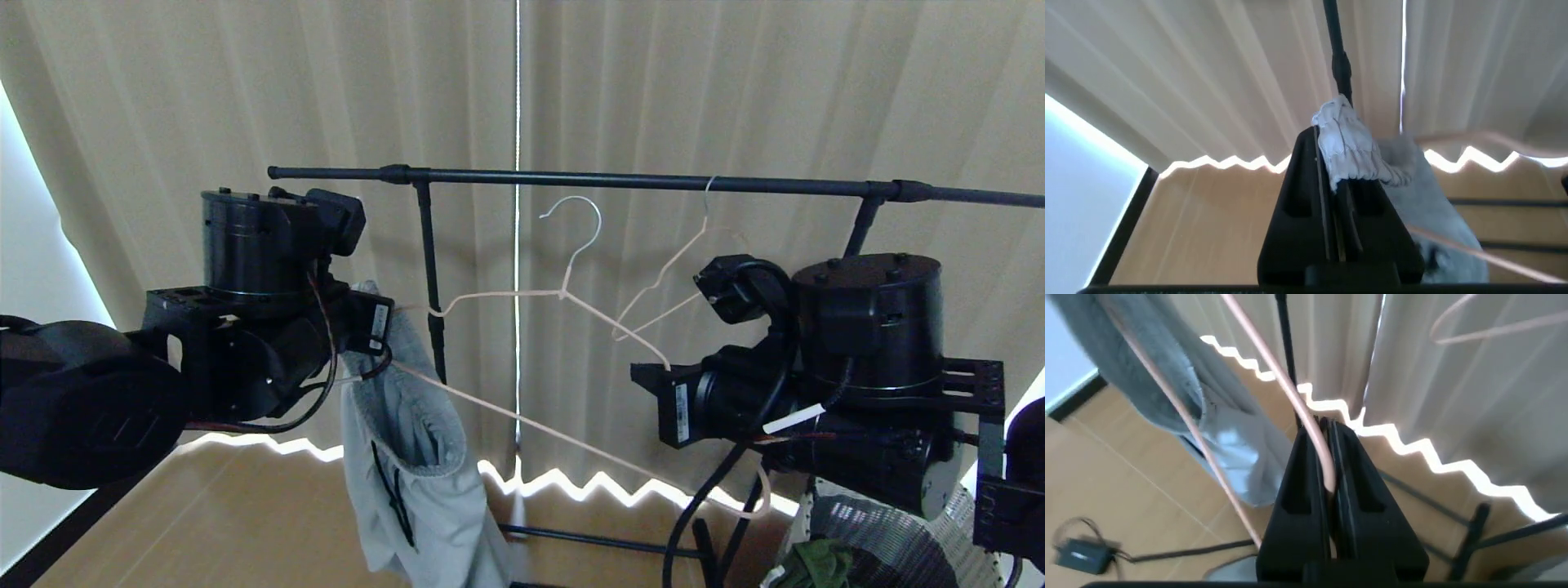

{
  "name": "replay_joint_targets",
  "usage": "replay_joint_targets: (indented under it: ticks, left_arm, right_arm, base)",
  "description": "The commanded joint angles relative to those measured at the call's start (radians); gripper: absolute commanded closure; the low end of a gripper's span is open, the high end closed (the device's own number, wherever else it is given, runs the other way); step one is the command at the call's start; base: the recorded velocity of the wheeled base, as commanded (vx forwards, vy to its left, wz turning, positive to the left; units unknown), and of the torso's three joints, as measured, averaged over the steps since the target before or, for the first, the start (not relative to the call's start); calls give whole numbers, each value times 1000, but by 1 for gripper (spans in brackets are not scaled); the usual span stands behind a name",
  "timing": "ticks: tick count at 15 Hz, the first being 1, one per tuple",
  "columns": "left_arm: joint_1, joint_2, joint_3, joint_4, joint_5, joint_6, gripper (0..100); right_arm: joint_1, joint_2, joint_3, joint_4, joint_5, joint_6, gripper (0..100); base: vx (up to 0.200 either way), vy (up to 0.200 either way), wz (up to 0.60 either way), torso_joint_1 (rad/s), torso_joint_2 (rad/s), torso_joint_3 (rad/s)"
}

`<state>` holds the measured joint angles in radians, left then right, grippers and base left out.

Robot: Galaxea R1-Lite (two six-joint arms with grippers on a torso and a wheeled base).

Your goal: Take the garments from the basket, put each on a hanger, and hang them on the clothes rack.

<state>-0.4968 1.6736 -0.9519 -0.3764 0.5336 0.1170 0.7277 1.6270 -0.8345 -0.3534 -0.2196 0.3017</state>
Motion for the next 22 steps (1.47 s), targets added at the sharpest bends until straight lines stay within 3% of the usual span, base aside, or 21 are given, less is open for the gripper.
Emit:
replay_joint_targets:
  ticks: [1,8,11,17,22]
  left_arm:
    - [0,-17,-11,17,0,1,100]
    - [1,0,-65,27,0,-45,100]
    - [7,-5,-70,28,0,-45,100]
    - [9,-55,-65,102,0,-43,100]
    - [-3,-78,-31,137,0,-42,100]
  right_arm:
    - [12,30,-18,2,0,17,100]
    - [211,37,-11,7,-23,151,100]
    - [205,82,-18,5,-93,151,100]
    - [85,103,-69,-7,-136,151,100]
    - [65,103,-80,-12,-159,154,100]
  base:
    - [0,0,0,0,0,0]
    - [0,0,0,0,0,0]
    - [0,0,0,0,0,0]
    - [0,0,0,0,0,0]
    - [0,0,0,0,0,0]
